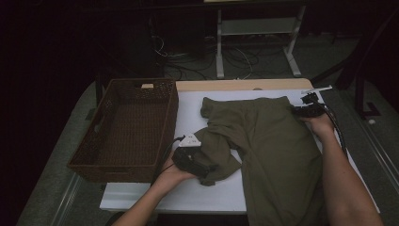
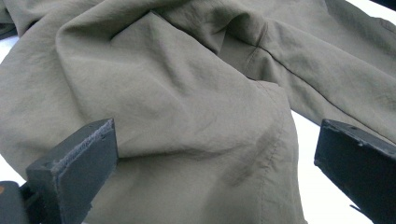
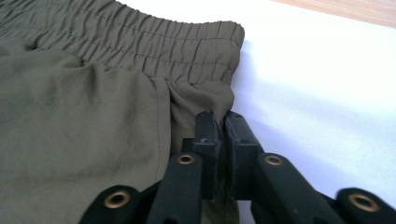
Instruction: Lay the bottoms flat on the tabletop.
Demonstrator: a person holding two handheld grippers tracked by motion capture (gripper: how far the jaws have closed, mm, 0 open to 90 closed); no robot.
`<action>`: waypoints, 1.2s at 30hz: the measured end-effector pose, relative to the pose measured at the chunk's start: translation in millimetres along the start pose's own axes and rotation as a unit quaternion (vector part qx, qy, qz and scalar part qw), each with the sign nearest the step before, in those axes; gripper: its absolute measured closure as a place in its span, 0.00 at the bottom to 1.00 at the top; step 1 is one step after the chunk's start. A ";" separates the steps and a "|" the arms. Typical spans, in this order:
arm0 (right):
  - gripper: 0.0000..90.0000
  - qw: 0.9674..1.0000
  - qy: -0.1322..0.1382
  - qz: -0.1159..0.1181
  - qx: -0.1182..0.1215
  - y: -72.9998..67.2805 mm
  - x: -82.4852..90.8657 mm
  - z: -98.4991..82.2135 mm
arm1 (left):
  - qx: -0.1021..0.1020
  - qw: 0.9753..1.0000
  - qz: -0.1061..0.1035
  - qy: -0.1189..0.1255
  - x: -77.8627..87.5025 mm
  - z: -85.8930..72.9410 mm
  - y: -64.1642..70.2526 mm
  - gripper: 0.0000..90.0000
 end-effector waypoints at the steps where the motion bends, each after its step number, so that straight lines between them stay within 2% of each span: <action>1: 0.97 1.000 0.002 -0.007 0.001 1.1 0.2 0.8 | 0.001 1.000 0.001 0.002 0.3 0.4 -0.2 0.00; 6: 0.98 0.999 0.007 -0.041 -0.003 14.0 -0.1 2.2 | 0.000 1.000 0.002 0.006 1.5 1.8 -0.1 0.00; 11: 0.96 0.998 0.006 -0.058 -0.018 26.4 -0.7 1.1 | 0.000 1.000 0.002 0.004 1.8 1.7 -0.4 0.00; 14: 0.81 0.998 0.015 -0.049 -0.041 27.7 3.8 1.8 | 0.001 1.000 0.002 0.006 2.8 2.0 -0.5 0.00; 16: 0.71 0.998 0.026 -0.026 -0.058 26.9 9.8 2.3 | 0.001 1.000 0.002 0.007 3.4 1.8 -0.7 0.00; 20: 0.56 0.997 0.041 -0.001 -0.067 21.1 24.4 -1.1 | 0.002 1.000 0.003 0.003 3.5 0.8 -0.7 0.00; 22: 0.53 0.997 0.042 0.010 -0.065 16.2 31.4 -4.0 | 0.002 1.000 0.005 0.001 3.4 0.1 -0.4 0.00; 28: 0.48 0.998 0.052 0.014 -0.034 -0.7 54.3 -13.0 | 0.002 1.000 0.006 -0.004 2.9 -2.0 1.5 0.00; 32: 0.48 0.997 0.064 0.023 -0.029 -10.9 70.5 -20.8 | 0.001 1.000 0.006 -0.011 1.9 -4.1 0.3 0.00; 36: 0.44 0.996 0.076 0.029 -0.022 -20.7 88.1 -27.2 | 0.000 1.000 0.006 -0.007 2.3 -4.1 0.1 0.00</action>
Point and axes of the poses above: each handheld gripper's, and its own axes: x roughly backward along the jaws, z roughly out of its top, y roughly to its right, the point moved 6 cm from there along -x, roughly forward along the jaws, and after that the axes turned 9 degrees about -z, right-handed, at the moved point
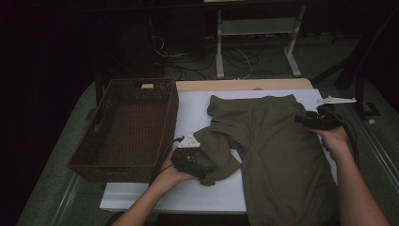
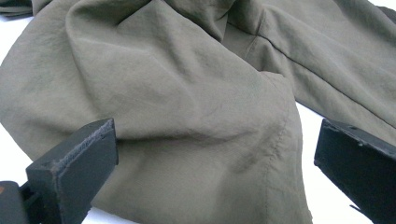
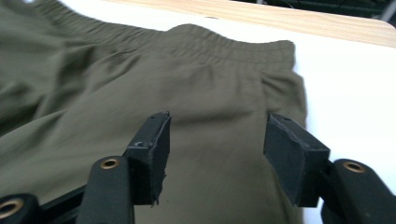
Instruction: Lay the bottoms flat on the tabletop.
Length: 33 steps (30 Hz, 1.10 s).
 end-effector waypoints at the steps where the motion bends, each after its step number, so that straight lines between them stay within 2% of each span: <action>1: 0.44 1.000 0.002 0.002 0.002 -2.7 4.2 -1.1 | -0.002 1.000 0.000 0.000 0.1 0.0 0.2 0.00; 11: 0.41 0.999 0.001 0.034 0.024 -28.0 40.2 -25.3 | -0.002 1.000 -0.003 0.004 0.8 -0.6 3.2 0.00; 21: 0.44 0.996 -0.006 0.077 0.049 -61.8 61.0 -49.3 | 0.004 1.000 -0.008 0.012 -0.7 -4.8 12.9 0.00; 27: 0.53 0.992 -0.002 0.113 0.063 -84.7 65.4 -48.2 | -0.005 1.000 -0.009 0.013 -1.1 -3.7 16.2 0.00; 33: 0.62 0.984 -0.003 0.154 0.087 -108.7 62.7 -45.0 | -0.004 1.000 -0.010 0.013 -1.4 -3.9 14.7 0.00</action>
Point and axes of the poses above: each handheld gripper's, and its own axes: x roughly backward along the jaws, z roughly out of its top, y roughly to its right, the point moved 6 cm from there along -x, roughly forward along the jaws, and after that the axes turned 9 degrees about -z, right-handed, at the moved point
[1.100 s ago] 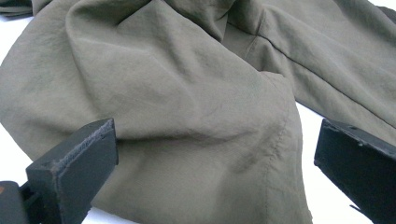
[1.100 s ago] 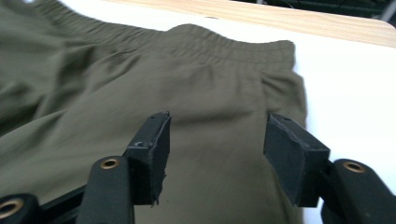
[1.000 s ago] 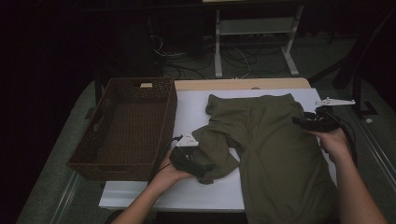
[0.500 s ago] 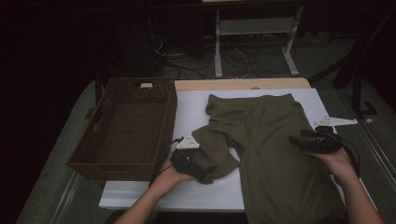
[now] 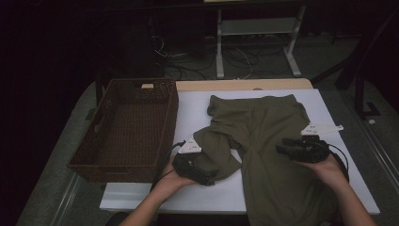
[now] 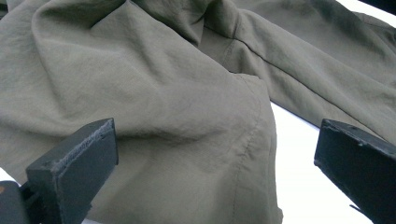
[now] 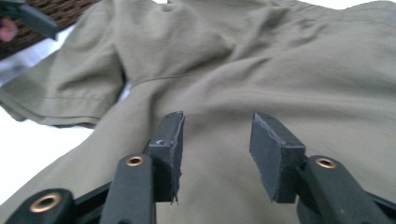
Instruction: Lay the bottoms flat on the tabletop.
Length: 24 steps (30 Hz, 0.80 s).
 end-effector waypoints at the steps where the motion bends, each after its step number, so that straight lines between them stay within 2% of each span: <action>1: 0.63 1.000 -0.002 0.002 0.001 -2.1 -1.0 0.7 | 0.000 1.000 0.000 0.000 0.1 0.0 -0.3 0.00; 7: 0.68 0.999 -0.006 0.033 0.022 -23.3 -9.9 6.7 | 0.004 1.000 0.000 0.002 0.8 0.3 -1.4 0.00; 14: 0.63 0.997 -0.012 0.056 0.045 -51.6 -31.2 18.9 | 0.006 1.000 -0.001 0.004 2.0 0.3 -2.5 0.00; 17: 0.55 0.997 -0.017 0.058 0.054 -61.1 -42.7 22.9 | 0.007 1.000 0.000 0.006 3.3 0.3 -3.2 0.00; 20: 0.49 0.997 -0.024 0.048 0.060 -66.7 -55.0 24.7 | 0.009 1.000 -0.001 0.008 3.7 0.7 -3.6 0.00; 24: 0.47 0.996 -0.043 0.033 0.070 -69.7 -70.7 20.2 | 0.009 1.000 -0.001 0.006 2.9 0.5 -3.5 0.00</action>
Point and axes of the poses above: each handheld gripper's, and its own axes: x roughly backward along the jaws, z roughly out of its top, y roughly to its right, the point moved 6 cm from there along -x, roughly forward along the jaws, and after that the axes turned 9 degrees about -z, right-handed, at the moved point
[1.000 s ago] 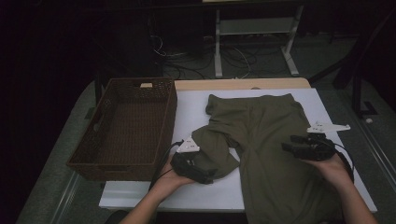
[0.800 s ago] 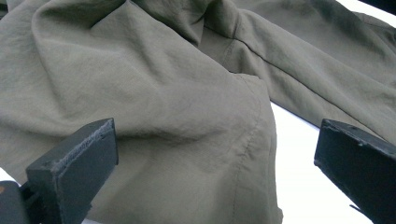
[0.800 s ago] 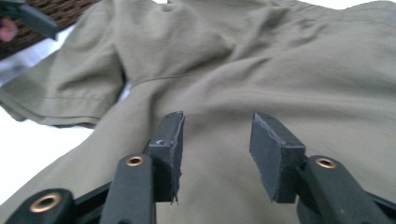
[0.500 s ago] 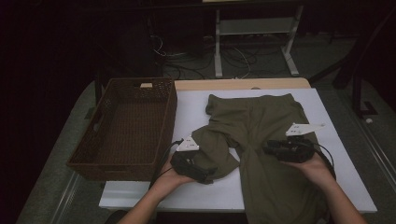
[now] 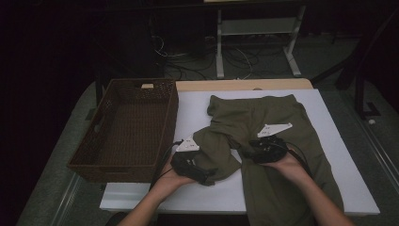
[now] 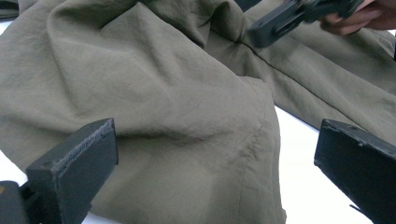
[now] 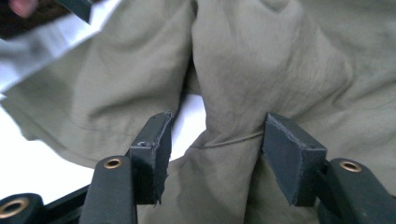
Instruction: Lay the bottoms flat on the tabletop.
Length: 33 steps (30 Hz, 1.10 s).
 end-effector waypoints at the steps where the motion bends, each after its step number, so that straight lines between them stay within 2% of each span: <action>1: 0.48 1.000 -0.007 -0.003 0.004 -0.3 -3.4 -1.4 | 0.000 1.000 0.000 -0.001 -0.2 -0.1 0.0 0.00; 4: 0.56 1.000 -0.020 -0.012 0.014 -0.9 -11.3 -5.5 | 0.000 1.000 0.000 0.000 0.0 0.1 0.1 0.00; 7: 0.73 0.999 -0.033 -0.023 0.026 1.0 -15.5 -10.3 | 0.000 1.000 0.000 0.001 0.7 0.2 -0.3 0.00; 9: 0.83 0.998 -0.037 -0.028 0.032 3.8 -15.2 -12.1 | 0.000 1.000 0.001 0.002 0.9 0.2 -0.5 0.00; 11: 0.88 0.999 -0.037 -0.026 0.030 7.3 -12.5 -12.0 | 0.001 1.000 0.001 0.002 1.4 0.3 -0.6 0.00; 17: 0.89 0.999 -0.027 -0.027 0.021 25.8 4.6 -14.4 | 0.000 1.000 0.000 0.002 2.5 0.0 -1.2 0.00; 24: 0.89 0.999 -0.025 -0.045 0.004 54.1 26.0 -28.9 | 0.002 1.000 0.000 0.001 1.2 -0.3 -1.0 0.00; 28: 0.89 0.998 -0.036 -0.051 0.001 63.7 25.7 -37.0 | 0.002 1.000 0.001 -0.002 -0.4 -0.8 -1.6 0.00; 33: 0.87 0.997 -0.052 -0.048 0.000 65.0 16.6 -41.5 | 0.005 1.000 0.007 -0.011 -2.8 -2.8 -4.9 0.00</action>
Point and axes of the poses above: each handheld gripper's, and its own axes: x roughly backward along the jaws, z roughly out of its top, y roughly to its right, the point moved 6 cm from there along -x, roughly forward along the jaws, and after that the axes turned 9 degrees about -z, right-handed, at the moved point
